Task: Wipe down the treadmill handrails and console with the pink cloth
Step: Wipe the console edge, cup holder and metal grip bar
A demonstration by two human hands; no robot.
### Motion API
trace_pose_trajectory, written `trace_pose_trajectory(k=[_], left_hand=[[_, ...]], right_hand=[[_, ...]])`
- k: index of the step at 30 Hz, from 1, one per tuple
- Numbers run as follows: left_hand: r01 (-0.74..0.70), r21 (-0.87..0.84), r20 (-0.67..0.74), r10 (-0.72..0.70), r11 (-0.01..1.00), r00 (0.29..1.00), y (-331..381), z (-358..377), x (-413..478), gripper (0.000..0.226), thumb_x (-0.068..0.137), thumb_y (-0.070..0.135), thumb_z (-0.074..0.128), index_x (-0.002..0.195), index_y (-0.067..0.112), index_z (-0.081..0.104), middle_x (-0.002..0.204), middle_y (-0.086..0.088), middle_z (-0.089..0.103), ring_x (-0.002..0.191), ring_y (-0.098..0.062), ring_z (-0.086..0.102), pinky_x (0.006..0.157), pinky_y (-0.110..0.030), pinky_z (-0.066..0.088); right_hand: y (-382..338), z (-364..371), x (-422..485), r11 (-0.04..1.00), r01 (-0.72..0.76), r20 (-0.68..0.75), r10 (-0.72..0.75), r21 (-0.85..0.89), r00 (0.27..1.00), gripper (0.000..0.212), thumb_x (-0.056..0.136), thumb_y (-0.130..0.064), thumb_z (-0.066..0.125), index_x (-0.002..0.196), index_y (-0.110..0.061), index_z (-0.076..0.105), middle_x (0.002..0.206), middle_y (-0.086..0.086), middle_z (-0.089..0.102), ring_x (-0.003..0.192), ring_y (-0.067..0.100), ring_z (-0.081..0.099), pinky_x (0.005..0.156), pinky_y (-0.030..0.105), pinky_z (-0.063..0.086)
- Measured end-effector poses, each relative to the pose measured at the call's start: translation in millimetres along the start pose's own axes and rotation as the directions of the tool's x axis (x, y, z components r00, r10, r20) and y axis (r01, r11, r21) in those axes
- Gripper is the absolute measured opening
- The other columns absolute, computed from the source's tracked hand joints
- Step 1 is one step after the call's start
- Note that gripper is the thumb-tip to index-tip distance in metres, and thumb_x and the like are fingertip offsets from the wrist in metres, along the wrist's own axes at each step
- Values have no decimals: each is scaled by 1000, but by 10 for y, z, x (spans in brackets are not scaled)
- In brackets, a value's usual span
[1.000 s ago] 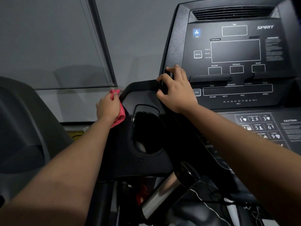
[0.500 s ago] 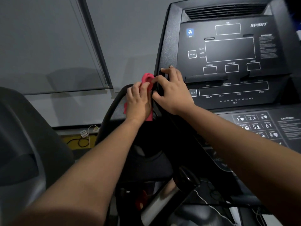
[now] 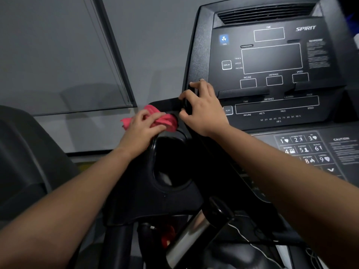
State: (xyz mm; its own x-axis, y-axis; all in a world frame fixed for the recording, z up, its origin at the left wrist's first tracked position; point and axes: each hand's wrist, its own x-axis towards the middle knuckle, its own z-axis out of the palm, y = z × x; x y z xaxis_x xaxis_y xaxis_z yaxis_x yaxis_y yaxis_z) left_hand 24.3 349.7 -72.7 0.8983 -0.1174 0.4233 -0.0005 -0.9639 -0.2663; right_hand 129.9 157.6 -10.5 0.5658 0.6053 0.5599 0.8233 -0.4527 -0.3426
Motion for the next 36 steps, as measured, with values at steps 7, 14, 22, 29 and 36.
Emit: trace_pose_trajectory(k=[7,14,22,29,36], left_hand=[[-253,10,48,253,967,966,302,-104,63,40,87,34,41,96,20,78,105,-6,67,109,-34,38,84,-56,47],[-171,-46,-3,171,984,985,-293,-232,-167,27,87,29,43,107,30,60,122,-8,63,107,-32,39,82,-54,48],[-94,55,7,93,994,996,16,-229,-123,34,80,26,46,98,21,75,123,-14,61,104,-35,39,75,-55,47],[-192,223,175,154,956,972,435,-54,28,45,83,38,32,93,34,76,117,-12,64,110,-33,45,81,-41,48],[-324,229,160,293,918,943,485,-193,47,42,81,28,42,109,38,71,111,-12,65,99,-37,58,73,-44,53]], right_hand=[[10,-12,-10,1000,2,15,-3,17,1000,35,81,-32,58,111,-15,62,134,14,43,137,32,24,110,33,23],[14,-15,1,1000,7,26,-8,23,1000,34,83,-29,59,115,-16,60,136,12,40,140,30,19,111,32,20],[-10,6,-3,1000,2,3,-2,-19,1000,34,79,-28,59,109,-12,63,130,16,46,135,37,28,111,37,23],[-23,8,-14,1000,-10,-10,10,-19,1000,35,76,-30,58,107,-12,64,129,16,47,132,36,32,109,37,27],[-31,-7,-18,1000,-6,-1,6,-20,1000,33,80,-28,59,110,-14,62,133,14,44,136,33,26,110,34,23]])
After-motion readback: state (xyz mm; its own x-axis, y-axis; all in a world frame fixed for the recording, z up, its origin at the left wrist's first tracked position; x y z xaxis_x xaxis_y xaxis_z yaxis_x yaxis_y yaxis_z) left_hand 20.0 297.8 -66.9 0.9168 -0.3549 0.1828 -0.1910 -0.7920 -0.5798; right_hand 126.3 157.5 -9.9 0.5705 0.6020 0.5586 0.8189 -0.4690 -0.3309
